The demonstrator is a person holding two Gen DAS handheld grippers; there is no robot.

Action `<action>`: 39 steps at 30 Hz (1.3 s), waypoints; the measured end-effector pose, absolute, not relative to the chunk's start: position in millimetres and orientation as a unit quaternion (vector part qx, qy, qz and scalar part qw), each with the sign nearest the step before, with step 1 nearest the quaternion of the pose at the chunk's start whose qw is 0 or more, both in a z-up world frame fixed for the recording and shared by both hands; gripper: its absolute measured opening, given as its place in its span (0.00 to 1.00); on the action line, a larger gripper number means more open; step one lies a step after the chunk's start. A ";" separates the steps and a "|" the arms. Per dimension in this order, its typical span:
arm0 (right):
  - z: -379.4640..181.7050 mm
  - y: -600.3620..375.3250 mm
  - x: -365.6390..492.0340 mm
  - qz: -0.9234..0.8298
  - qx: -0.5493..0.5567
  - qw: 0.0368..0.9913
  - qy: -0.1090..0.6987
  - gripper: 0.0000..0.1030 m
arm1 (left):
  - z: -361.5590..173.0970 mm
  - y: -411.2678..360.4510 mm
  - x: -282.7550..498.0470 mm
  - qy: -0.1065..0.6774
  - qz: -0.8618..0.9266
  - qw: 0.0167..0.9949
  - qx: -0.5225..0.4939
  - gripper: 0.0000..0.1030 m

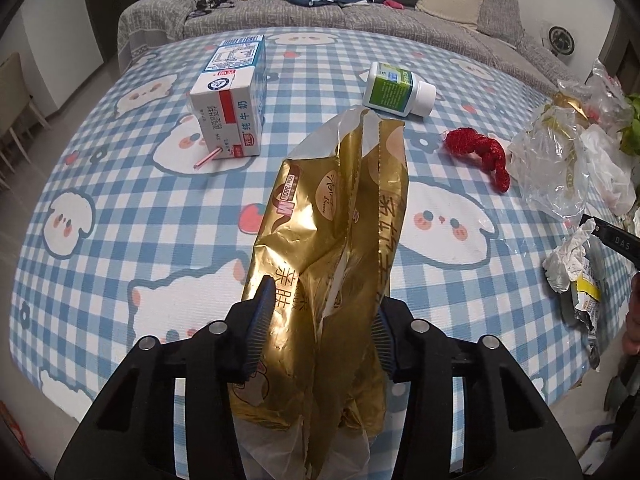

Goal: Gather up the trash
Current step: 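Grasp the gold foil bag with the left tool while the right tool grasps the clear plastic tube, then carry the gold bag and clear tube over the trash bin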

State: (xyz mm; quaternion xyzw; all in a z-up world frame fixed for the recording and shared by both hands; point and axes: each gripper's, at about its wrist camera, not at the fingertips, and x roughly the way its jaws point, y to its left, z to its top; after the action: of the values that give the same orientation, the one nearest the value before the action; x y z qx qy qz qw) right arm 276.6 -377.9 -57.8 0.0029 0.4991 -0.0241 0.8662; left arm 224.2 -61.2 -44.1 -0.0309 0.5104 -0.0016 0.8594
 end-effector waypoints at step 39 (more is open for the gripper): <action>19.6 -325.4 114.4 -0.016 -0.005 0.912 0.409 0.24 | -0.9 -54.9 75.8 0.449 -0.034 0.892 -0.022 0.04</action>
State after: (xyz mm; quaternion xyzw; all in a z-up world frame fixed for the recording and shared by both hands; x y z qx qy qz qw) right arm 114.4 -325.4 19.6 -0.0046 0.4094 -0.0155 0.9122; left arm 75.8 -54.9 -0.9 -0.0218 0.4493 -0.0343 0.8924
